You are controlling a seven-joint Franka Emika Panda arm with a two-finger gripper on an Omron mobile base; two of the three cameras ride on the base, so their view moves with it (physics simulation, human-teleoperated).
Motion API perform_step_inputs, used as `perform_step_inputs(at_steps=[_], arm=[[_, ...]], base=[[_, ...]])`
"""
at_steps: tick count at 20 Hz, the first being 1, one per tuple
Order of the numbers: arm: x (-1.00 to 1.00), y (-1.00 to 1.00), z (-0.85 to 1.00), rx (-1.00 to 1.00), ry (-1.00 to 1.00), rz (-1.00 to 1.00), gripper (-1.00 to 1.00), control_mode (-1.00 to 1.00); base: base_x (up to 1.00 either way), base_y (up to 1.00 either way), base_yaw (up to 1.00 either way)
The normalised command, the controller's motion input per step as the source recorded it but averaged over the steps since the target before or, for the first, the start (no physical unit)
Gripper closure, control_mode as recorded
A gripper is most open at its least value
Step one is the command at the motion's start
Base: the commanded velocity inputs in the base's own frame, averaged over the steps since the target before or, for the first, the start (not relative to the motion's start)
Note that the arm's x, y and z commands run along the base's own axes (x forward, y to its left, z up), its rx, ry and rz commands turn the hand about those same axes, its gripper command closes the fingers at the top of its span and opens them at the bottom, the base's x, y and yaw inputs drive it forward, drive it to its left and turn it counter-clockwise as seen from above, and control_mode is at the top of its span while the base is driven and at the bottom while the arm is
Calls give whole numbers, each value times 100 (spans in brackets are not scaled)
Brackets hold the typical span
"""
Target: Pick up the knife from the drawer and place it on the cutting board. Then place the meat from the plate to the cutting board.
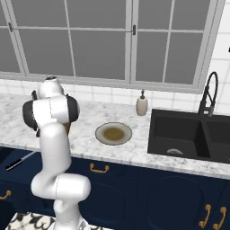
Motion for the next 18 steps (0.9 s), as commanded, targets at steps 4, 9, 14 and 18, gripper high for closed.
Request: perform_step_inputs(at_steps=[4, 9, 14, 18], arm=[[24, 16, -51, -9, 0, 0, 100, -100], [25, 2, -48, -2, 2, 0, 100, -100], [31, 0, -35, 0, 6, 0, 100, -100], [28, 0, -30, 0, 3, 0, -100, -100]], base=[[0, 0, 0], [0, 0, 0], [0, 0, 0], [0, 0, 0]])
